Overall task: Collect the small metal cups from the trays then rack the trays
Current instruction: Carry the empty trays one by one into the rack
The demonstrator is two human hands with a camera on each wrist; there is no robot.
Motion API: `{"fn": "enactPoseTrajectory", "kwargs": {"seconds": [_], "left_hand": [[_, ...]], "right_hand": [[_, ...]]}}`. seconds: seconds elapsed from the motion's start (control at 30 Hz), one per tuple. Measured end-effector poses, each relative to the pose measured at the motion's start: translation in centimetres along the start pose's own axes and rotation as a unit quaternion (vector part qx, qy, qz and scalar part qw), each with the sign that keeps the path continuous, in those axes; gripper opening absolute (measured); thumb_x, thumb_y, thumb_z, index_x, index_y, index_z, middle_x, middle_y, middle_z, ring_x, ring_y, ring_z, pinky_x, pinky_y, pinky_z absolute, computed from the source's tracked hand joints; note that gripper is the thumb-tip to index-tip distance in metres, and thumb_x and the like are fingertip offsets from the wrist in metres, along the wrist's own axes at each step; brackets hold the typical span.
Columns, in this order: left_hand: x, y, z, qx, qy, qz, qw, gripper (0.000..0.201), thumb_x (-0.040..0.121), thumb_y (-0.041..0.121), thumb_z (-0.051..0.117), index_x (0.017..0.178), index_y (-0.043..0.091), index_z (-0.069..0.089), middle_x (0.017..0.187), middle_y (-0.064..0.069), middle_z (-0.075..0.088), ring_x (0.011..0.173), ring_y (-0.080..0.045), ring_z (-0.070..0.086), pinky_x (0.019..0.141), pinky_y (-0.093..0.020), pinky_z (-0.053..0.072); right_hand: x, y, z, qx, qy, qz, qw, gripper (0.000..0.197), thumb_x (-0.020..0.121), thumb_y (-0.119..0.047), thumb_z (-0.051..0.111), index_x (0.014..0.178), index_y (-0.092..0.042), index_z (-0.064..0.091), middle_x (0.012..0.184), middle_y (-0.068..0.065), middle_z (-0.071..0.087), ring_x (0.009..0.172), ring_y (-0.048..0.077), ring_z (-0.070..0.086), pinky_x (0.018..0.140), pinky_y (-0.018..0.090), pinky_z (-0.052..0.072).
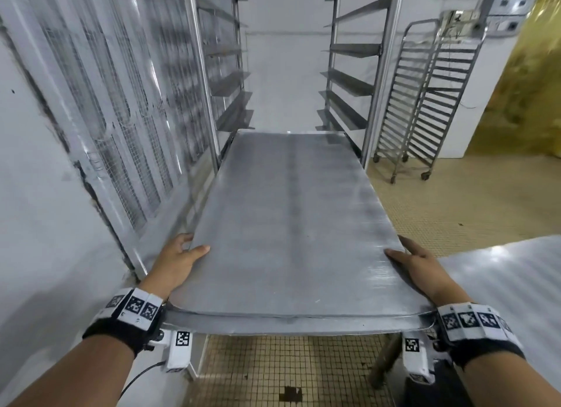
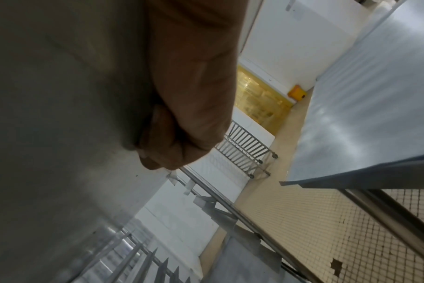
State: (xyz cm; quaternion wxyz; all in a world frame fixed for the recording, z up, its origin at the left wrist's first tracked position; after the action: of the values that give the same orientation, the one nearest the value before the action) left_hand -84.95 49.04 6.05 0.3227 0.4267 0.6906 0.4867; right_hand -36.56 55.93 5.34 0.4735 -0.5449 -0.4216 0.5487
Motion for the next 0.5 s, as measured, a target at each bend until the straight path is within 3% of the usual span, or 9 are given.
{"fn": "enactPoseTrajectory", "kwargs": {"seconds": [0.07,0.17,0.23,0.3,0.37,0.5], "left_hand": [[1.4,-0.4,0.2,-0.002,-0.005,-0.007,1.0,0.051,0.09,0.016,0.072,0.136,0.006,0.052,0.128,-0.012,0.062,0.105,-0.027,0.064,0.082,-0.03,0.052],[3.3,-0.1,0.7,-0.008,-0.004,-0.01,1.0,0.053,0.092,0.014,0.07,0.14,0.004,0.049,0.128,-0.013,0.061,0.105,-0.026,0.062,0.078,-0.027,0.049],[4.8,0.4,1.2,-0.002,-0.005,-0.006,1.0,0.055,0.092,0.016,0.071,0.141,0.005,0.049,0.128,-0.013,0.062,0.105,-0.027,0.063,0.083,-0.031,0.049],[6.4,0.8,1.6,0.008,0.0,-0.002,1.0,0.052,0.092,0.018,0.071,0.138,0.008,0.049,0.121,-0.008,0.061,0.1,-0.024,0.062,0.082,-0.03,0.048],[8.0,1.1,2.3,0.008,-0.003,-0.003,1.0,0.055,0.089,0.022,0.074,0.137,0.011,0.049,0.119,-0.006,0.062,0.096,-0.02,0.063,0.078,-0.03,0.05],[11.8,1.3,3.8,0.004,-0.004,-0.01,1.0,0.059,0.084,0.021,0.079,0.134,0.012,0.049,0.116,-0.007,0.065,0.091,-0.018,0.066,0.074,-0.029,0.052]], "right_hand": [[1.0,0.2,0.5,0.001,0.009,0.001,1.0,0.034,0.095,0.0,0.06,0.127,-0.01,0.055,0.09,0.004,0.074,0.068,0.006,0.073,0.056,0.012,0.053],[3.1,0.1,0.8,-0.014,0.024,0.004,1.0,0.042,0.095,-0.006,0.063,0.135,-0.005,0.052,0.098,0.01,0.073,0.071,0.008,0.074,0.057,0.013,0.054],[4.0,-1.0,1.5,-0.028,0.034,-0.004,0.999,0.042,0.095,-0.012,0.065,0.134,-0.002,0.052,0.091,0.007,0.071,0.061,0.0,0.07,0.051,0.009,0.05],[4.7,-2.3,2.4,-0.06,0.038,-0.026,0.997,0.038,0.096,-0.017,0.065,0.128,-0.003,0.051,0.086,0.002,0.066,0.049,-0.008,0.063,0.044,0.004,0.042],[5.7,-3.6,3.3,-0.111,0.03,-0.052,0.992,0.047,0.096,-0.022,0.066,0.135,-0.003,0.049,0.088,-0.001,0.063,0.045,-0.011,0.059,0.041,0.003,0.038],[10.6,-4.1,3.5,-0.199,0.03,-0.077,0.977,0.048,0.091,-0.039,0.069,0.127,-0.011,0.054,0.09,-0.003,0.069,0.061,0.004,0.066,0.044,0.008,0.044]]}}
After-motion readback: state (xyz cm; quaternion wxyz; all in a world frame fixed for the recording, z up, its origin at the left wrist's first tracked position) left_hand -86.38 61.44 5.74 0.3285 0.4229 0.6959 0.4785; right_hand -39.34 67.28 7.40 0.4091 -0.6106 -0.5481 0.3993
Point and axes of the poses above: each hand's wrist, its own x-axis towards the middle knuckle, its own z-axis out of the palm, y = z × x, the point moved 6 cm from there along x, towards the middle knuckle
